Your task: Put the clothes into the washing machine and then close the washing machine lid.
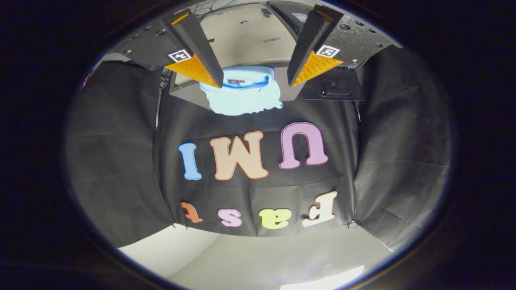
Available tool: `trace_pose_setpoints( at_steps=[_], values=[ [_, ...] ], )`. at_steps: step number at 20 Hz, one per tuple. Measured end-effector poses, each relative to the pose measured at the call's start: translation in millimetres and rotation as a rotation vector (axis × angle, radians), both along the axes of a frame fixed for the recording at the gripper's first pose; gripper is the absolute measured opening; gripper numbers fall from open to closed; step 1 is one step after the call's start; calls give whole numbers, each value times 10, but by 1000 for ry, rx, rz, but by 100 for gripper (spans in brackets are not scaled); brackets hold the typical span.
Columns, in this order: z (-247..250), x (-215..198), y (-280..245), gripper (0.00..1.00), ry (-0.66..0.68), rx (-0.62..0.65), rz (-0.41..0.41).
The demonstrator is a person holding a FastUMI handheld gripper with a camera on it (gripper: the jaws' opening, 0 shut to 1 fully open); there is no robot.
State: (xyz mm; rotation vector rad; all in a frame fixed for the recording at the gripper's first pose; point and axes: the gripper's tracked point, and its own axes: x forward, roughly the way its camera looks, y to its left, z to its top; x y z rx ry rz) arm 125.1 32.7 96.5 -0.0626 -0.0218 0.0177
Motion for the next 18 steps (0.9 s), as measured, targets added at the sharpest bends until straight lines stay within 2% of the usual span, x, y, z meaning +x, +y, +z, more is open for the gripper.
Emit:
trace_pose_setpoints(
  at_steps=[5,8,10,13,16,18],
  values=[
    [280,449,141,96,15,-26,13],
    [479,758,55,97,15,-121,-27],
    [524,1009,41,99,37,-111,-28],
    [437,1430,69,99,114,-63,-4],
    [101,1817,-159,99,254,-125,-72],
    [-137,2029,-211,99,339,-114,-92]
  ],
)
